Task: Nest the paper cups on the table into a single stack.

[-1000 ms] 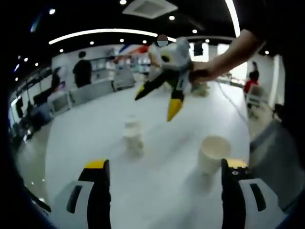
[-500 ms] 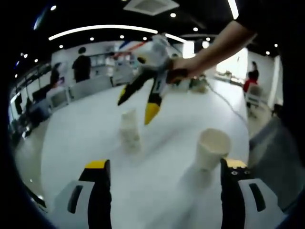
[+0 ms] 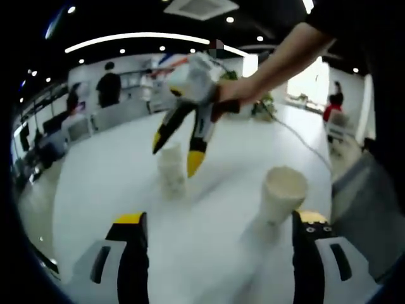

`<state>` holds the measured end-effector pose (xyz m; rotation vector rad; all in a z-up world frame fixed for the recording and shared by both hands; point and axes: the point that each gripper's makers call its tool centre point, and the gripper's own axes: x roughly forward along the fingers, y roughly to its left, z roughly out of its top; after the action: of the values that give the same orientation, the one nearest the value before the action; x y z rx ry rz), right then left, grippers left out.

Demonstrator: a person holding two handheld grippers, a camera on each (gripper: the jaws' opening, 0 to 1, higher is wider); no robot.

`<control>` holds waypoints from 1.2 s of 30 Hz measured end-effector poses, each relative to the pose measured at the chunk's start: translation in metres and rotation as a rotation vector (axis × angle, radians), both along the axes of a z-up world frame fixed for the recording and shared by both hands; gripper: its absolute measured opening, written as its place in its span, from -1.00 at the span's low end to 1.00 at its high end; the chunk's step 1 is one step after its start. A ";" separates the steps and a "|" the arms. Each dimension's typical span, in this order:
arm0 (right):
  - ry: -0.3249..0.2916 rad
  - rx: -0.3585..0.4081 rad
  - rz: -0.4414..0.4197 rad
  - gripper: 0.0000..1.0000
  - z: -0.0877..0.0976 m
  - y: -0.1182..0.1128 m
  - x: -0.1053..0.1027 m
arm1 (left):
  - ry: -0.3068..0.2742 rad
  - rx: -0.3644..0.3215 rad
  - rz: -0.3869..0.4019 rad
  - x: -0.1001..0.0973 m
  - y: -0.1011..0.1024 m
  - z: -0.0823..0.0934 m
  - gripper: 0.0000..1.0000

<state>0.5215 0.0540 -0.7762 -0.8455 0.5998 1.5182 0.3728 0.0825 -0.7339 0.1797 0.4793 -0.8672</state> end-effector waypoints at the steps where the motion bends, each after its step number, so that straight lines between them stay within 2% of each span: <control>1: -0.001 -0.004 0.003 0.22 -0.001 0.000 0.000 | 0.001 -0.002 0.003 0.001 0.001 0.001 0.89; 9: 0.017 -0.061 0.012 0.11 -0.014 -0.003 -0.003 | -0.001 -0.006 0.003 0.001 -0.002 0.001 0.88; 14: -0.005 -0.087 0.036 0.07 -0.018 -0.006 -0.005 | 0.006 -0.001 -0.015 -0.002 -0.007 -0.001 0.88; 18: -0.014 -0.095 0.056 -0.11 -0.020 -0.006 -0.006 | 0.007 -0.005 -0.010 -0.002 -0.008 -0.002 0.87; 24: -0.013 -0.118 0.071 -0.25 -0.024 -0.009 -0.009 | 0.011 -0.004 -0.016 -0.003 -0.009 -0.004 0.85; 36: 0.015 -0.111 0.055 -0.26 -0.023 -0.011 -0.013 | 0.015 -0.005 -0.019 -0.003 -0.008 -0.004 0.85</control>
<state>0.5088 0.0430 -0.7996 -0.9430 0.6812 1.5532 0.3695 0.0749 -0.7380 0.1734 0.4904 -0.8892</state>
